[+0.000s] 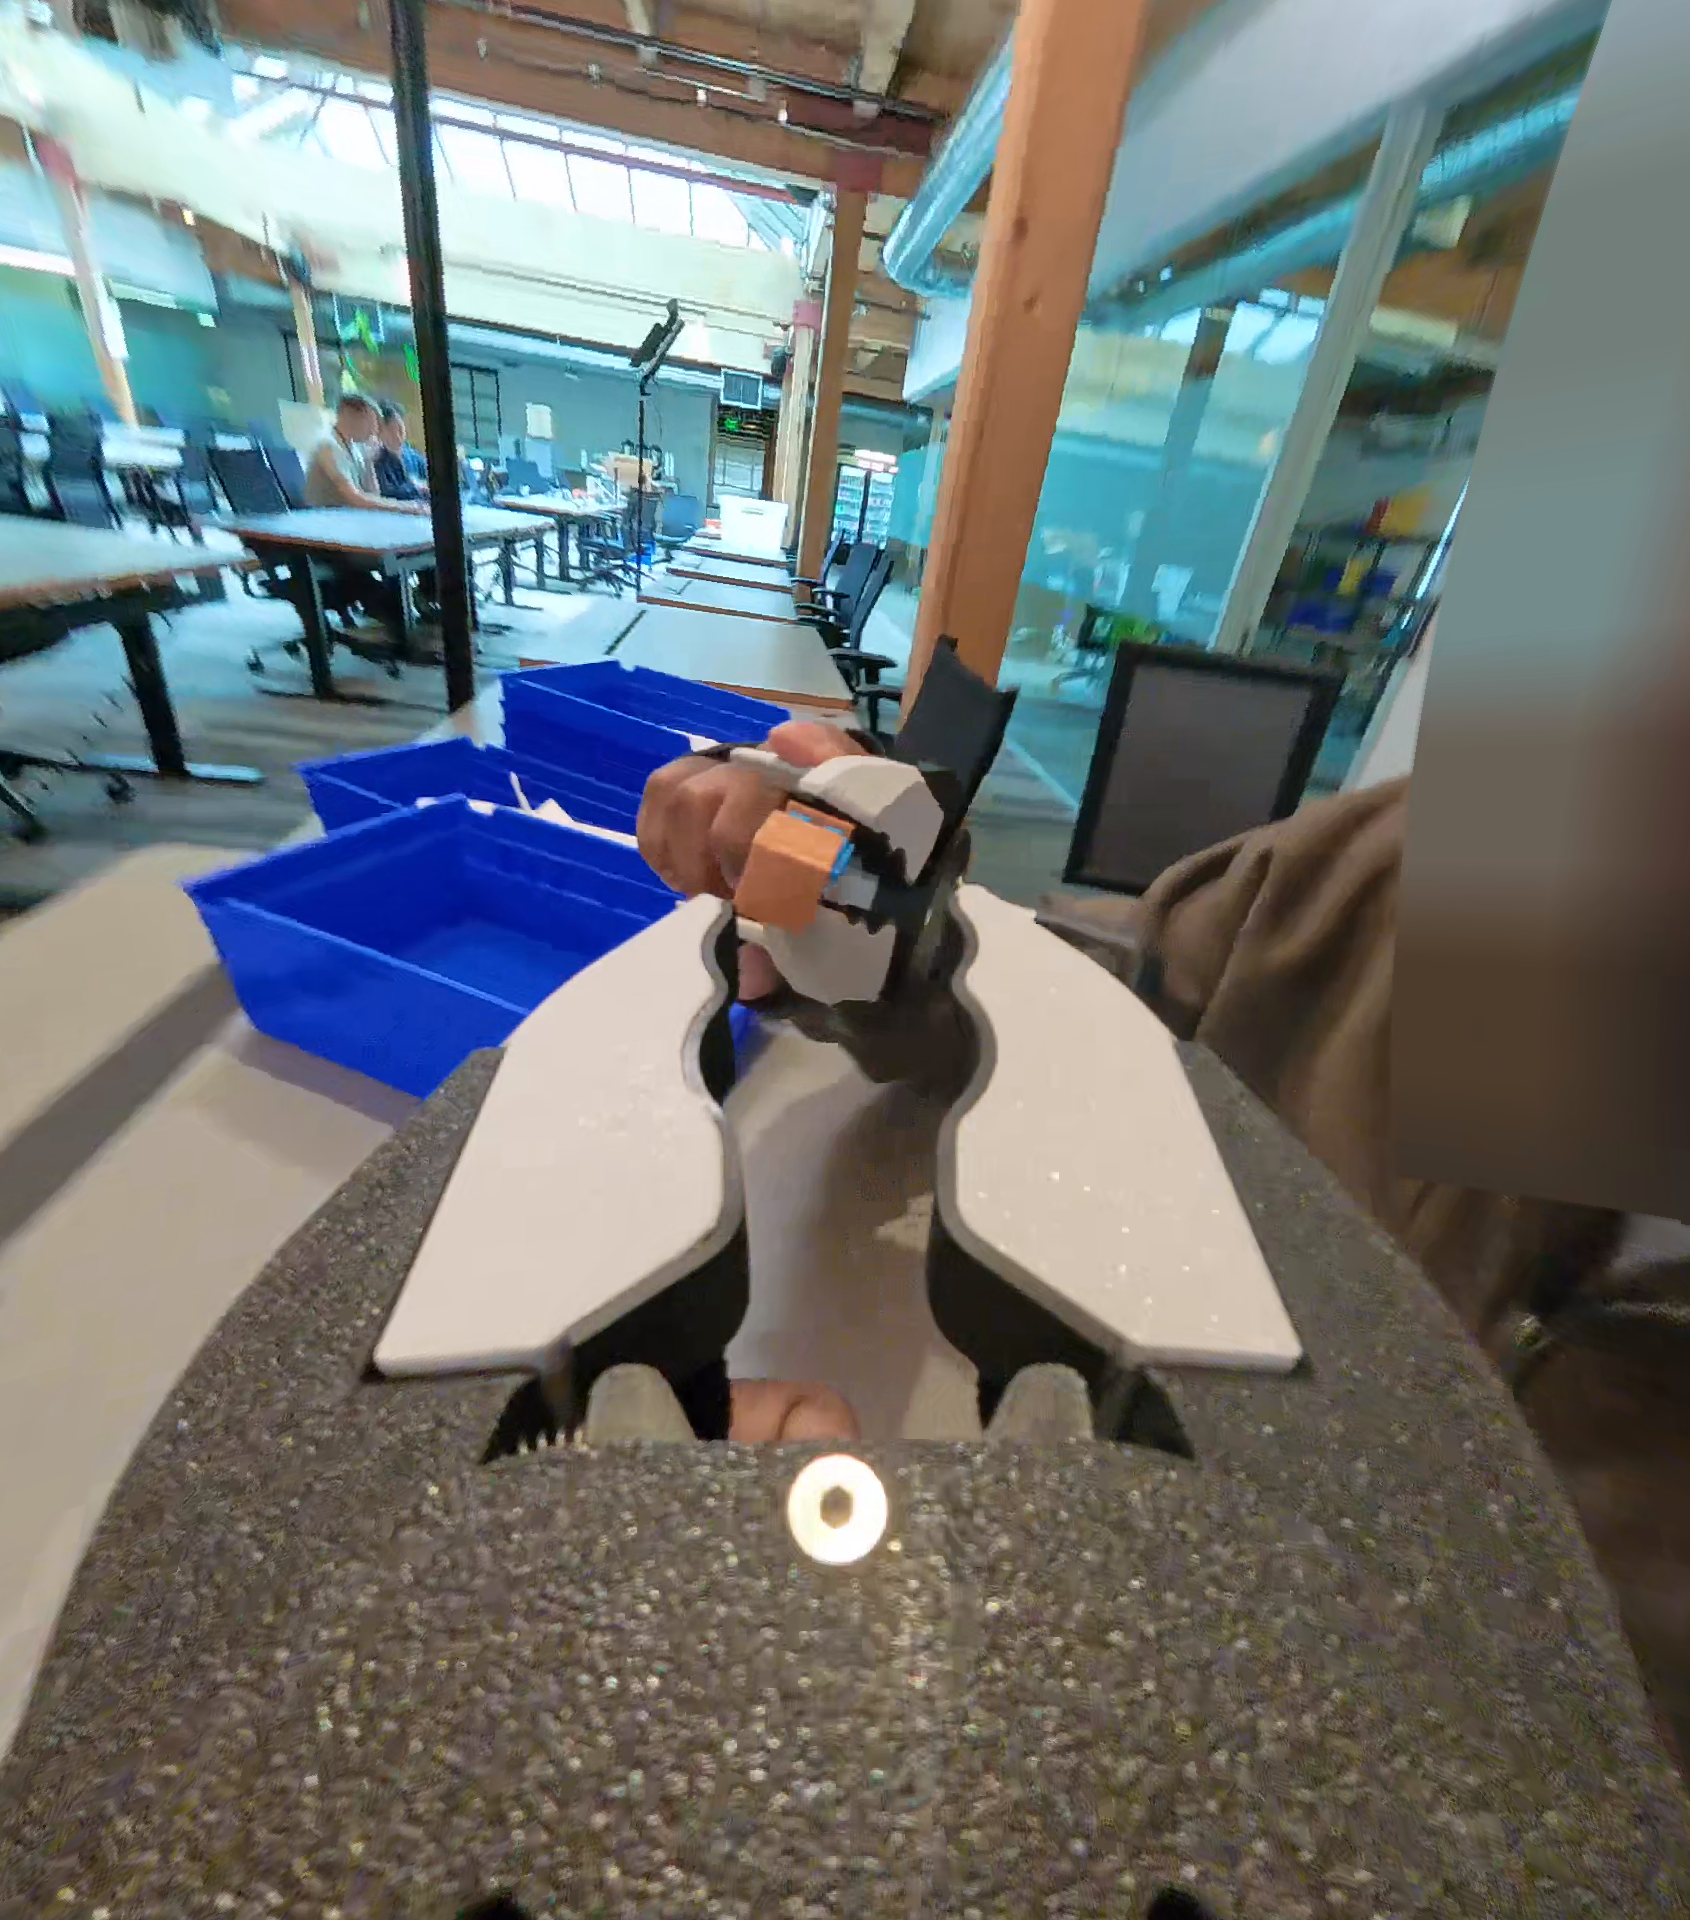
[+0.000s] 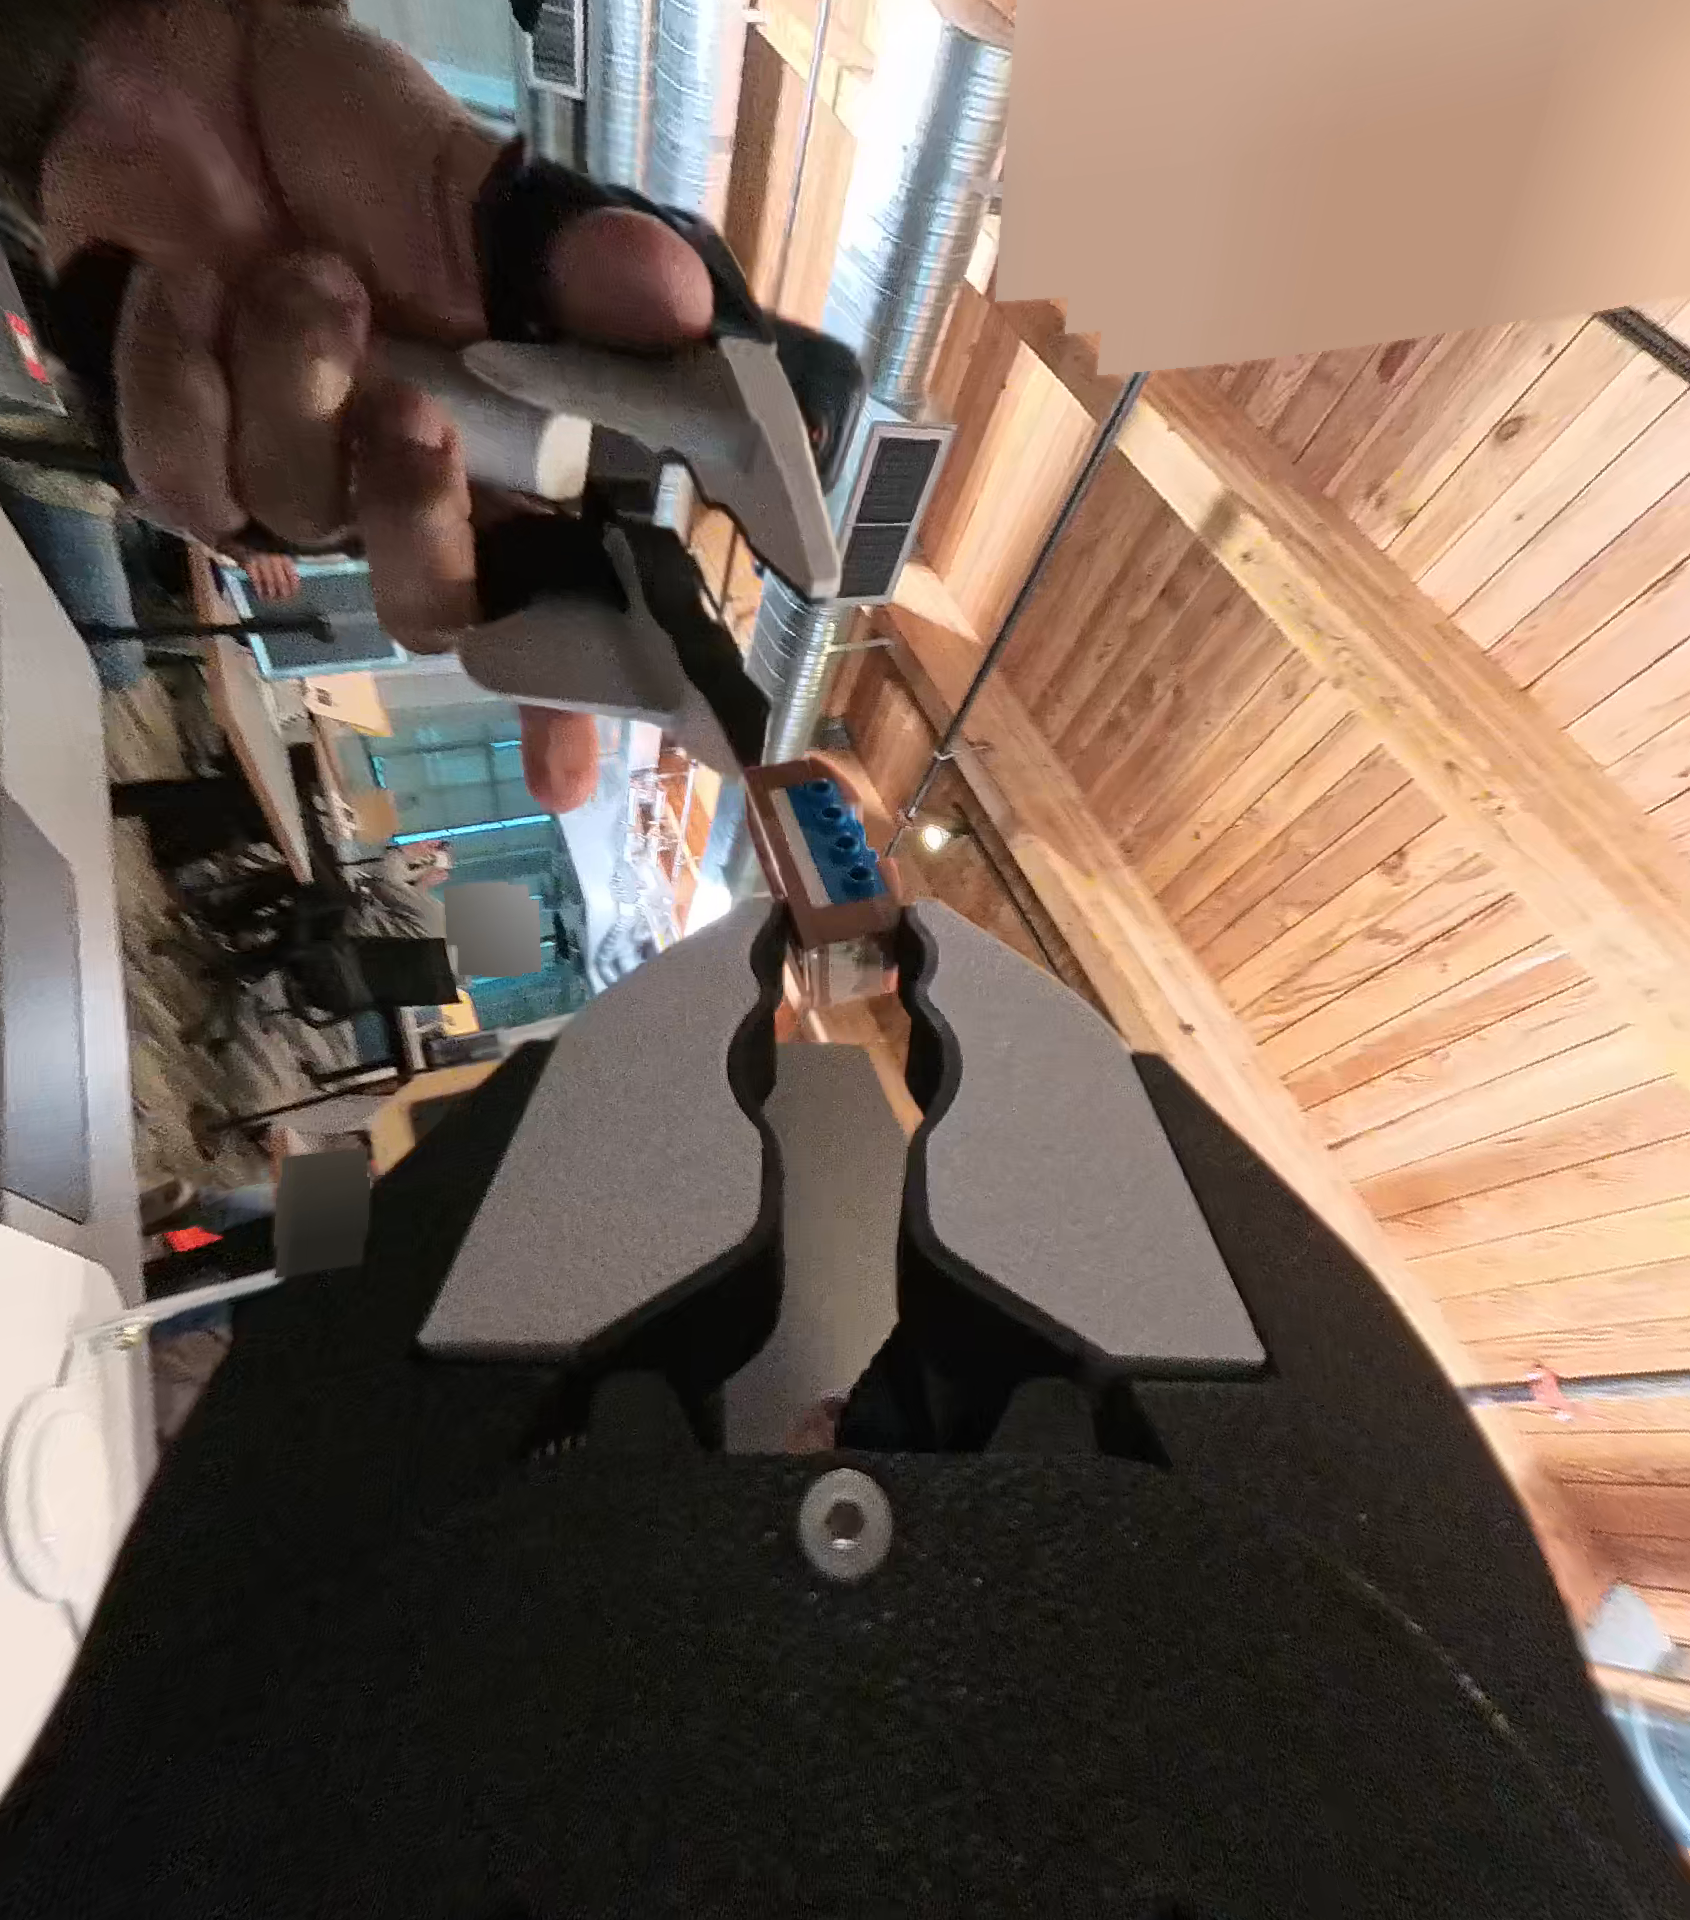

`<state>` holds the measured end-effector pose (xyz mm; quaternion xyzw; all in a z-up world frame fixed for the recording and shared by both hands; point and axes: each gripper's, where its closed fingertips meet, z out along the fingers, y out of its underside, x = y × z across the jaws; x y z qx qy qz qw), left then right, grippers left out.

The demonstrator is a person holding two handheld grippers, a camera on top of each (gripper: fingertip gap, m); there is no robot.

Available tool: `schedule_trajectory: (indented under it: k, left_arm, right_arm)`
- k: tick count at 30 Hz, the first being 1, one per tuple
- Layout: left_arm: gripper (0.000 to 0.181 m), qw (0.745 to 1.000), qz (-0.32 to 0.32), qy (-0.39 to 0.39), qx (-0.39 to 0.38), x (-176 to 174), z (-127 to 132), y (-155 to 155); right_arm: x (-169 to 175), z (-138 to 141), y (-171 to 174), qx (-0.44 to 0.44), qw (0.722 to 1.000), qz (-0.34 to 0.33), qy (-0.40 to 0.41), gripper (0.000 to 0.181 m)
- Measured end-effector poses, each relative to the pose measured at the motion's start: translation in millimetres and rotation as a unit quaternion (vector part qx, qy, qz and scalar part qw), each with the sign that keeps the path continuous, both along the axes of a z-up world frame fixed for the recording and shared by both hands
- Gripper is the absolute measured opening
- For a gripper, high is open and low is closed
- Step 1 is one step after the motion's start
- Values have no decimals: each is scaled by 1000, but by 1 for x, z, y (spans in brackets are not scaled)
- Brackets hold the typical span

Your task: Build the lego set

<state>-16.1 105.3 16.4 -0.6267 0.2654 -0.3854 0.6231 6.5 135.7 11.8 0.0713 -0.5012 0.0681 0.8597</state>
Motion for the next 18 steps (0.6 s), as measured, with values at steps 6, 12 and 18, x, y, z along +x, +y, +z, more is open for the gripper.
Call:
schedule_trajectory:
  k: [6,12,18]
  left_arm:
    - [38,993,2,-71,-94,4,-11,17]
    - [35,985,11,-83,-152,7,-28,29]
    - [27,979,-18,-114,-170,9,-30,28]
  right_arm:
    - [-6,-13,0,72,996,-42,4,20]
    - [-8,-19,-3,115,991,-65,14,20]
    - [-9,-21,-3,138,987,-77,18,20]
